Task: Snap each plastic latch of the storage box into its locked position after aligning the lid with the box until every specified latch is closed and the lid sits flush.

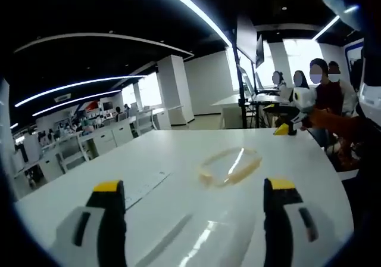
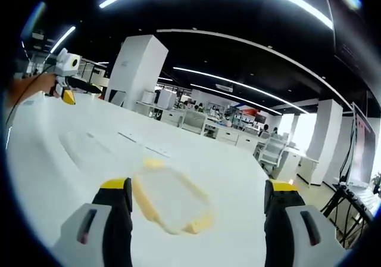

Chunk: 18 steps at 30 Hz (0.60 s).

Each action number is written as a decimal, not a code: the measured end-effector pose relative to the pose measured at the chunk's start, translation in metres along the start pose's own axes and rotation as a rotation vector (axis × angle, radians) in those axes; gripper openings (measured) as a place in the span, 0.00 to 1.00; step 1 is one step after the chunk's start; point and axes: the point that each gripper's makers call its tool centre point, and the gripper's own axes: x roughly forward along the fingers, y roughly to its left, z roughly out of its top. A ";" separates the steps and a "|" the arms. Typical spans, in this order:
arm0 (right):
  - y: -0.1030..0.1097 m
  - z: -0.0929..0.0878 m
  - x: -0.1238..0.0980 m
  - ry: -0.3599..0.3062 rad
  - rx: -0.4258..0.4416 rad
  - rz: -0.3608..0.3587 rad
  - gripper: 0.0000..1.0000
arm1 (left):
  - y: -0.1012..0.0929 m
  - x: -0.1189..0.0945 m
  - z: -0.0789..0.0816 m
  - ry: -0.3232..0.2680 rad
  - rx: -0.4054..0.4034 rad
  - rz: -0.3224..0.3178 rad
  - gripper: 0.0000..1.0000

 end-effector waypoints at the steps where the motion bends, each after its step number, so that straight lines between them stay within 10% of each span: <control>1: -0.001 -0.001 0.001 0.005 -0.004 0.004 0.94 | -0.001 0.007 0.001 0.004 0.008 -0.013 0.97; 18: -0.016 -0.029 0.024 0.103 -0.032 0.121 0.92 | -0.014 0.081 0.008 0.064 0.142 -0.191 0.92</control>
